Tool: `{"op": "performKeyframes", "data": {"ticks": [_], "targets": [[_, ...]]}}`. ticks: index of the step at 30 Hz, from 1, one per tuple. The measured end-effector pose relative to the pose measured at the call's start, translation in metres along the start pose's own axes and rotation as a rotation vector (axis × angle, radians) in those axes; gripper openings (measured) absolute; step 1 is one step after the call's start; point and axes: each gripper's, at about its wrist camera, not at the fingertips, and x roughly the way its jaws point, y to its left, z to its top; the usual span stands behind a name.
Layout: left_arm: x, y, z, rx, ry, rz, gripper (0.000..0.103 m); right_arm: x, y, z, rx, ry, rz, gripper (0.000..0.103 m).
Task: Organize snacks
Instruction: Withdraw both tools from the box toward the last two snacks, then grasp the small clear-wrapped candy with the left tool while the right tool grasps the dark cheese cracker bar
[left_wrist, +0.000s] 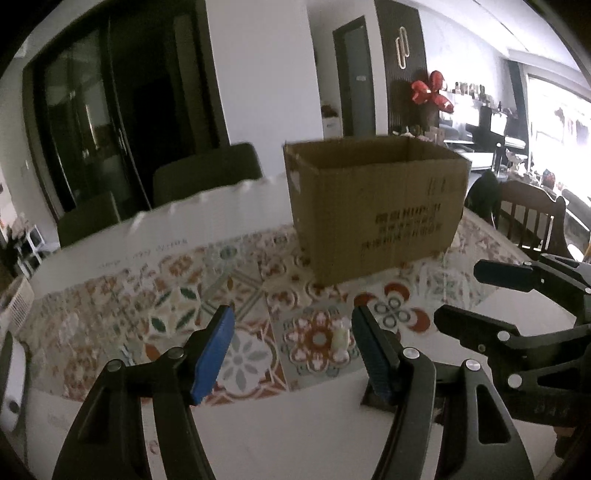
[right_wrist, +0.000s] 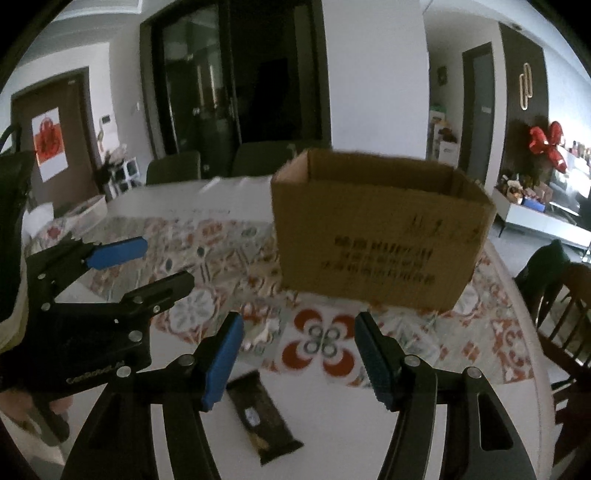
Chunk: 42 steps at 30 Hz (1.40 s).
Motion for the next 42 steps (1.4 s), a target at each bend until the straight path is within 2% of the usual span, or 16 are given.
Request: {"op": "performKeyframes", "data": {"ticks": [8,17,25,29,34,36,39,42], "targets": [[0.023,0.000,-0.023,0.016,0.088,-0.023,0.065,0.024,0.010,-0.024,-0.026,0.125,0.050,0.063],[0.052,-0.003,-0.031,0.022,0.169,-0.095,0.065,0.046,0.017,-0.045,-0.035,0.240,0.109,0.063],[0.078,-0.012,-0.029,0.028,0.206,-0.149,0.065,0.061,0.020,-0.056,-0.036,0.287,0.134,0.063],[0.092,-0.016,-0.025,0.024,0.218,-0.167,0.064,0.064,0.022,-0.057,-0.046,0.285,0.106,0.063],[0.106,-0.025,-0.021,0.050,0.222,-0.177,0.058,0.068,0.022,-0.058,-0.044,0.277,0.084,0.062],[0.110,-0.027,-0.020,0.056,0.225,-0.182,0.054,0.069,0.024,-0.058,-0.064,0.273,0.066,0.057],[0.116,-0.029,-0.019,0.056,0.223,-0.176,0.047,0.071,0.028,-0.058,-0.101,0.266,0.031,0.042],[0.120,-0.029,-0.019,0.040,0.228,-0.191,0.038,0.073,0.026,-0.057,-0.092,0.260,0.018,0.038]]}}
